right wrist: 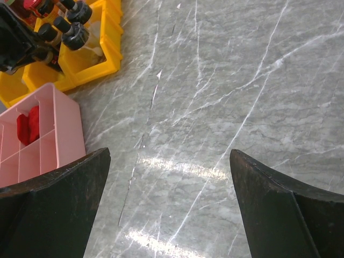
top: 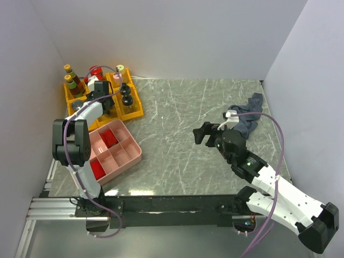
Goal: Organize the condiment bottles
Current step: Place the bottle in the storage box, then reset both arms
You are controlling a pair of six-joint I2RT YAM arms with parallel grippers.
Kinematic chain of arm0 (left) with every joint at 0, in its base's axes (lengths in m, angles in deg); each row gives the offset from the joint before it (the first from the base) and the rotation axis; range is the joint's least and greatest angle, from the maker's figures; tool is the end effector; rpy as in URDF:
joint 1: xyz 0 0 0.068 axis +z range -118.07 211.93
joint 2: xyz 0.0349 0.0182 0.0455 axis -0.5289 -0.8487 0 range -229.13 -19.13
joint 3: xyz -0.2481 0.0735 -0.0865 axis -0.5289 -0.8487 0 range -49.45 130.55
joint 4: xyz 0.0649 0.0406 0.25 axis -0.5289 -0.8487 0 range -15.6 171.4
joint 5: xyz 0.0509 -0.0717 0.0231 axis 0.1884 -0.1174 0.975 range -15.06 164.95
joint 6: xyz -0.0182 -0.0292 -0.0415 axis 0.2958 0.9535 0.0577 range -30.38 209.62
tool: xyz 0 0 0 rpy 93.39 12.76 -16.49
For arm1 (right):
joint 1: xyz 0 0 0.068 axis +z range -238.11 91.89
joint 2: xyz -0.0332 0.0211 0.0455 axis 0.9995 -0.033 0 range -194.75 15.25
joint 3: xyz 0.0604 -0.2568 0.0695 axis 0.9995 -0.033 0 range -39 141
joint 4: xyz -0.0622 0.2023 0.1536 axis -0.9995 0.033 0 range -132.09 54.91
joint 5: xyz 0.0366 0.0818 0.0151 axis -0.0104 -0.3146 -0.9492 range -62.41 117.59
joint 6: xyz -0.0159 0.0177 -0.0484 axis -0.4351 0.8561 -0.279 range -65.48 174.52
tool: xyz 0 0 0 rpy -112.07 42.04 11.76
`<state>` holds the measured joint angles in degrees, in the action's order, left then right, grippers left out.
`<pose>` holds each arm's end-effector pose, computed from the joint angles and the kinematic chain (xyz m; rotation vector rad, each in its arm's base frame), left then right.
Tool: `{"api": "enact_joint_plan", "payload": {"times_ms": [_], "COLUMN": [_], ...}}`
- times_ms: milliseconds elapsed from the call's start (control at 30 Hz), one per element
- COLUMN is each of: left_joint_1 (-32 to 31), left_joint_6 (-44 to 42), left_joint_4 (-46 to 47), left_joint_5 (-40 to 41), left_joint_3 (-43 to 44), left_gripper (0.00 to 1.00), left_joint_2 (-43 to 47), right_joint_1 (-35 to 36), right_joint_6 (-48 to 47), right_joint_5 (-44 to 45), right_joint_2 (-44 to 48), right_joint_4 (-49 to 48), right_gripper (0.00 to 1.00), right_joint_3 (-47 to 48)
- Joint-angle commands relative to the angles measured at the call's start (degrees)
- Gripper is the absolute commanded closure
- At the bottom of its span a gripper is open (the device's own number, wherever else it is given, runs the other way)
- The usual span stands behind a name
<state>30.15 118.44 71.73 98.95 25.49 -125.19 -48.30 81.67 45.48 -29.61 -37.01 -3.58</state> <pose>0.4147 0.0015 0.2224 -0.7246 2.0948 0.1859 0.1521 0.1125 0.2916 0.0198 1.8454 0.5417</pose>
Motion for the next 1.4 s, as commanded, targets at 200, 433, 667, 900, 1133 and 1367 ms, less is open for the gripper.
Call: {"api": "enact_joint_plan", "payload": {"times_ms": [200, 433, 667, 900, 1133, 1367], "left_joint_1": [0.29, 0.11, -2.34, -18.21, -26.34, -35.13], "left_joint_6": [1.15, 2.21, 4.76, 0.28, -0.25, -3.42], "left_joint_4": [-1.57, -5.45, -1.06, 9.22, 21.0, 25.48], "left_joint_5": [-0.1, -5.46, -19.26, -26.29, -36.75, -34.54], "left_joint_3": [2.06, 2.76, -4.0, -15.14, -28.43, -35.28], "left_gripper": [0.2, 0.01, 0.01, 0.0, 0.01, 0.0], "left_joint_2": [4.89, 13.5, 26.5, 40.22, 52.08, 56.66], "right_joint_1": [-0.26, -0.26, -0.26, -0.26, -0.26, -0.26], "right_joint_6": [-0.88, -1.14, -0.44, -0.52, -0.53, -1.23], "right_joint_5": [-0.22, -2.51, -1.81, -6.28, -12.17, -15.43], "right_joint_2": [-0.14, -0.4, -1.19, -0.93, 0.82, 3.2], "right_joint_4": [-2.36, -2.01, 3.96, 8.54, 8.46, 6.69], "right_gripper": [0.0, 0.0, 0.0, 0.0, 0.0, 0.0], "right_joint_3": [0.09, 1.23, 6.94, 13.7, 16.26, 15.03]}}
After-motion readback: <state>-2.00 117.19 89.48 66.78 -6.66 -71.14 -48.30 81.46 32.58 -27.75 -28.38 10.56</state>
